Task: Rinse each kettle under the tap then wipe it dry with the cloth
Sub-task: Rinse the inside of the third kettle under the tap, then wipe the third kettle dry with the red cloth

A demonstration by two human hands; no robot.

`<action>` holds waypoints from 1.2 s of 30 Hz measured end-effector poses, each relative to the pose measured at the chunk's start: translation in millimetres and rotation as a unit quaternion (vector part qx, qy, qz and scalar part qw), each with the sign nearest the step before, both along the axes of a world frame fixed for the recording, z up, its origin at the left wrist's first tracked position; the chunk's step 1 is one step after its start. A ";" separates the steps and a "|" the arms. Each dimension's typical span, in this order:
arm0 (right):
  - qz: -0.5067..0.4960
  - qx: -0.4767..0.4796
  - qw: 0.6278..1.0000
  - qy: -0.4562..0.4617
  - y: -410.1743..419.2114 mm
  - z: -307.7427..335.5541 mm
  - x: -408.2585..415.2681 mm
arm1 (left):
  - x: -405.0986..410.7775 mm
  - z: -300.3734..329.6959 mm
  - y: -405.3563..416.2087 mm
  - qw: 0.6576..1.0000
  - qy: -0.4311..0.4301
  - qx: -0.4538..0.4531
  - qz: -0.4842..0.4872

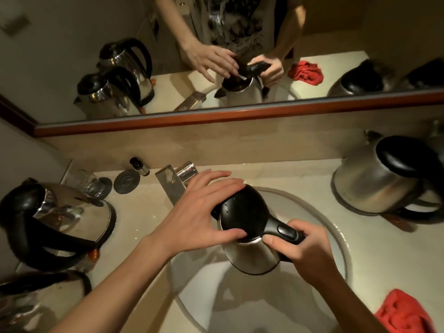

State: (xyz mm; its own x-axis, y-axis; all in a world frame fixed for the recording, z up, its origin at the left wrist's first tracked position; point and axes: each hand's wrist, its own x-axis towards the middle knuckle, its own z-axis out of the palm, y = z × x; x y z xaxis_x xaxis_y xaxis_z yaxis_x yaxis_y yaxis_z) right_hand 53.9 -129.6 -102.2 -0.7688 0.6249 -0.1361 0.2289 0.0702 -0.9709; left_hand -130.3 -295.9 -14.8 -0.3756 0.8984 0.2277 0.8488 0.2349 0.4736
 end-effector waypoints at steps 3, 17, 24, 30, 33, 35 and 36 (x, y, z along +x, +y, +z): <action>-0.012 0.003 1.000 0.024 11.0 30.5 18.7 | 15.7 17.0 12.6 0.999 -0.032 0.025 0.008; -0.084 0.023 0.992 0.094 67.8 105.8 115.4 | 97.7 75.2 84.4 0.992 -0.120 0.034 -0.021; -0.111 0.013 0.988 0.105 80.1 114.9 169.0 | 141.1 70.9 113.2 0.988 -0.144 0.000 -0.052; -0.133 0.006 0.984 0.120 91.8 118.4 203.4 | 174.1 57.9 133.4 0.985 -0.162 0.005 -0.062; -0.144 0.002 0.981 0.127 97.8 115.1 219.8 | 189.6 54.6 145.2 0.983 -0.173 0.008 -0.063; -0.165 -0.003 0.978 0.125 103.2 112.4 230.9 | 201.2 47.6 150.0 0.983 -0.174 0.031 -0.054; -0.178 0.000 0.976 0.123 106.2 111.3 236.6 | 207.4 41.6 150.6 0.981 -0.182 0.047 -0.042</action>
State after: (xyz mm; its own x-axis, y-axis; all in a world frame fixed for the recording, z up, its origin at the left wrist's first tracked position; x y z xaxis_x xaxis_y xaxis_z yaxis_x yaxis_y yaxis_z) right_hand 290.5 -23.5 9.1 -0.5116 0.8589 0.0252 -0.0015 0.0284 -0.9996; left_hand 77.2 -145.3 26.8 -0.3732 0.9111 0.1749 0.6345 0.1131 0.7646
